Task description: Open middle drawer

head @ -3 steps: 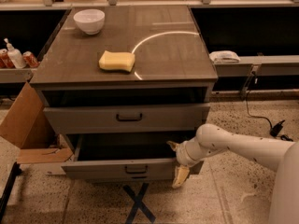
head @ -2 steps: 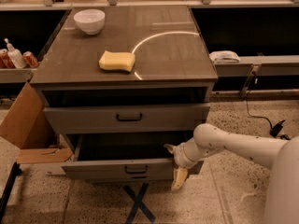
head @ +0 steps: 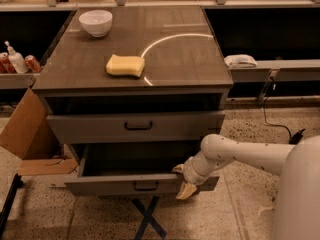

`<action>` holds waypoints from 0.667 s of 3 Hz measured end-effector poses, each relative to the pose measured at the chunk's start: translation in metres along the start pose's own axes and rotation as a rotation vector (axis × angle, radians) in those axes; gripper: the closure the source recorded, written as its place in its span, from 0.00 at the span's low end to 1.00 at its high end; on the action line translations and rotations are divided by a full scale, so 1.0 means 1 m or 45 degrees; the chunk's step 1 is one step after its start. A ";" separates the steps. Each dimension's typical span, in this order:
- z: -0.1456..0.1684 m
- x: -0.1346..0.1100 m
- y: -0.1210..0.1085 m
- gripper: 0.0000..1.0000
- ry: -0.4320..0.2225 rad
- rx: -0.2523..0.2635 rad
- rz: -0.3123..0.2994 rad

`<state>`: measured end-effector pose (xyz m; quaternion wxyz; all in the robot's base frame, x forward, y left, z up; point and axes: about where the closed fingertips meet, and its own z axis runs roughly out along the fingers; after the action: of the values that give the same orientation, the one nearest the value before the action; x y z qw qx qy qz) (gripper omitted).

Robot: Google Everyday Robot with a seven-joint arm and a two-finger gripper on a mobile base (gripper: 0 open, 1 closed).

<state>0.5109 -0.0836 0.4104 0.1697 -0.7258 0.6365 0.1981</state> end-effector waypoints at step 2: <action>-0.012 -0.010 0.044 0.89 -0.049 -0.037 0.053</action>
Offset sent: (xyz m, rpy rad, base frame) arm -0.0715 -0.0091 0.0272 0.0712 0.0804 -0.0559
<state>0.4670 -0.0871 0.4263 0.1671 -0.7108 0.6452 0.2249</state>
